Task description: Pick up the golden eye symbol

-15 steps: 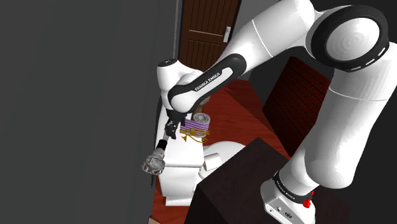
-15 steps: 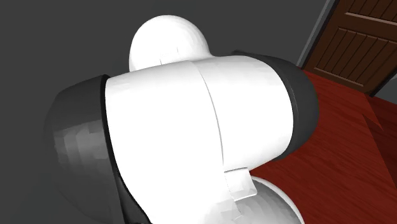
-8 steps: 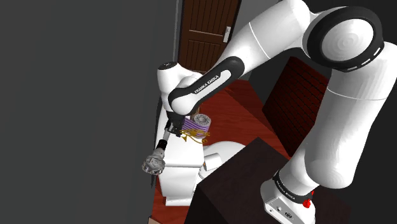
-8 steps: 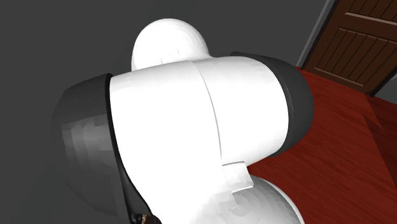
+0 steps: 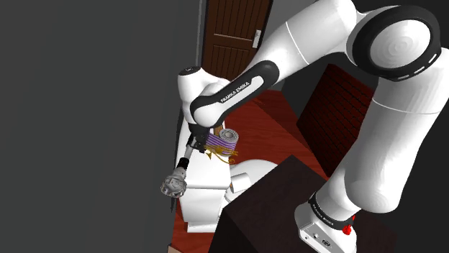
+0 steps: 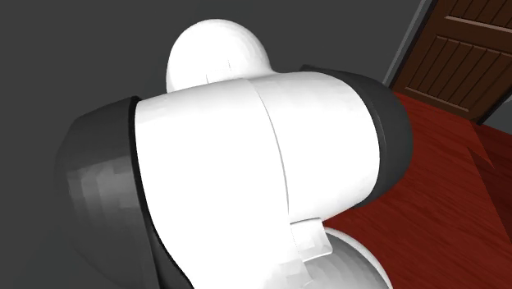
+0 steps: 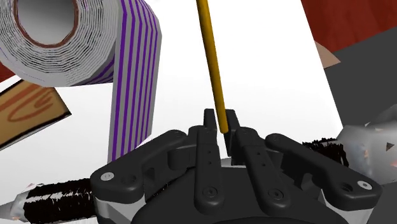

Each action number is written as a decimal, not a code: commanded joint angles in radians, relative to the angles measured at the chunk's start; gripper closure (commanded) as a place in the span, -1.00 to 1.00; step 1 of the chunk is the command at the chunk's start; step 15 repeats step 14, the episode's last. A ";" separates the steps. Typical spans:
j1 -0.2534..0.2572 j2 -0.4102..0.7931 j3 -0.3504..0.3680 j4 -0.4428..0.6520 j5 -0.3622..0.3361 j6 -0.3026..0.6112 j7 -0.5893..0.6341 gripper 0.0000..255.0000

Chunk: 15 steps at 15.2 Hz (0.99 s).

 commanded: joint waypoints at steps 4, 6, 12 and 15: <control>-0.004 -0.046 0.006 0.013 0.019 -0.057 -0.017 1.00; -0.005 -0.065 0.008 0.019 0.026 -0.080 -0.023 1.00; -0.008 -0.116 0.012 0.042 0.045 -0.152 -0.041 1.00; -0.008 -0.117 0.012 0.042 0.046 -0.154 -0.041 1.00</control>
